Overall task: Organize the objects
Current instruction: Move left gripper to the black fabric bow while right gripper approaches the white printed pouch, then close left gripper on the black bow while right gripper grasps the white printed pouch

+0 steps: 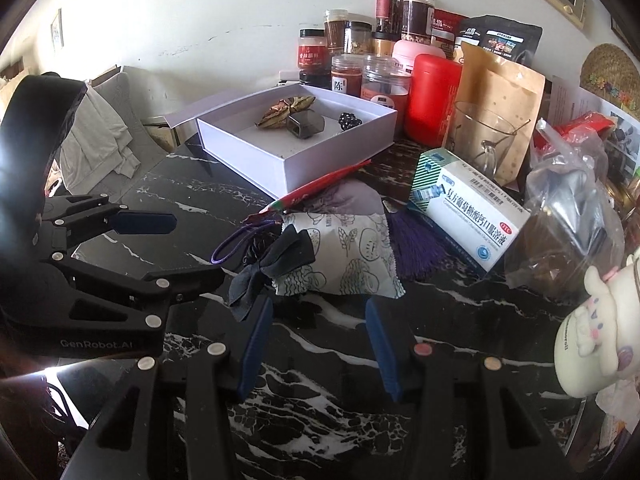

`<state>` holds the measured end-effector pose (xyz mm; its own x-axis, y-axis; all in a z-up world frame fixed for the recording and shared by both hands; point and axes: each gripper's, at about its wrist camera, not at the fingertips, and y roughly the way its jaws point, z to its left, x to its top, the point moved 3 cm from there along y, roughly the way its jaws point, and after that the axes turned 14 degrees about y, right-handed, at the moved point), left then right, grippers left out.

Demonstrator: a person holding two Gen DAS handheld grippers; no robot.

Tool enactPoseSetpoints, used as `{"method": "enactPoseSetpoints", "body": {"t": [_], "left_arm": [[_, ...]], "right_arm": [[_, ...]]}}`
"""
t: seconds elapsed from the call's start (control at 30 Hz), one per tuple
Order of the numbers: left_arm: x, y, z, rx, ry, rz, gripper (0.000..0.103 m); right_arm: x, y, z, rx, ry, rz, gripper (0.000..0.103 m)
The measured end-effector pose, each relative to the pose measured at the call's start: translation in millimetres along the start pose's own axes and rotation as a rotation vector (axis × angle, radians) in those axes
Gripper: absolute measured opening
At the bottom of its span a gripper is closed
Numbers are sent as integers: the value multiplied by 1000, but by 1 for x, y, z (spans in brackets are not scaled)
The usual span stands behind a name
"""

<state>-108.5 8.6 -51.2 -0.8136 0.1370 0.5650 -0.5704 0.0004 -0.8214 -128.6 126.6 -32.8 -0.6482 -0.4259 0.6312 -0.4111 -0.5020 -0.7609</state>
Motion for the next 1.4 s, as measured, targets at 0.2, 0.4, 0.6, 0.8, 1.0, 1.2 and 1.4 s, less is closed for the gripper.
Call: {"method": "enactPoseSetpoints", "body": {"t": [0.2,0.4,0.6,0.8,1.0,1.2,1.4], "left_arm": [[0,13,-3,-28,1,5,71],[5,25,-8,-50,6,8,70],[13,34,-11,-108,11,-17,56],[14,49,-15,-118,35,16,31],[12,47,-8,-107,24,14,28],[0,45,16,-80,-28,29,28],[-13,45,33,-67,-74,36,28]], "right_arm": [[0,10,-10,-19,0,-12,68],[3,23,-20,13,9,3,75],[6,36,-32,33,43,23,76],[9,42,-38,79,63,32,76],[13,43,-30,89,38,19,80],[21,54,-16,59,-8,26,86],[30,70,-7,25,-15,35,92]]}}
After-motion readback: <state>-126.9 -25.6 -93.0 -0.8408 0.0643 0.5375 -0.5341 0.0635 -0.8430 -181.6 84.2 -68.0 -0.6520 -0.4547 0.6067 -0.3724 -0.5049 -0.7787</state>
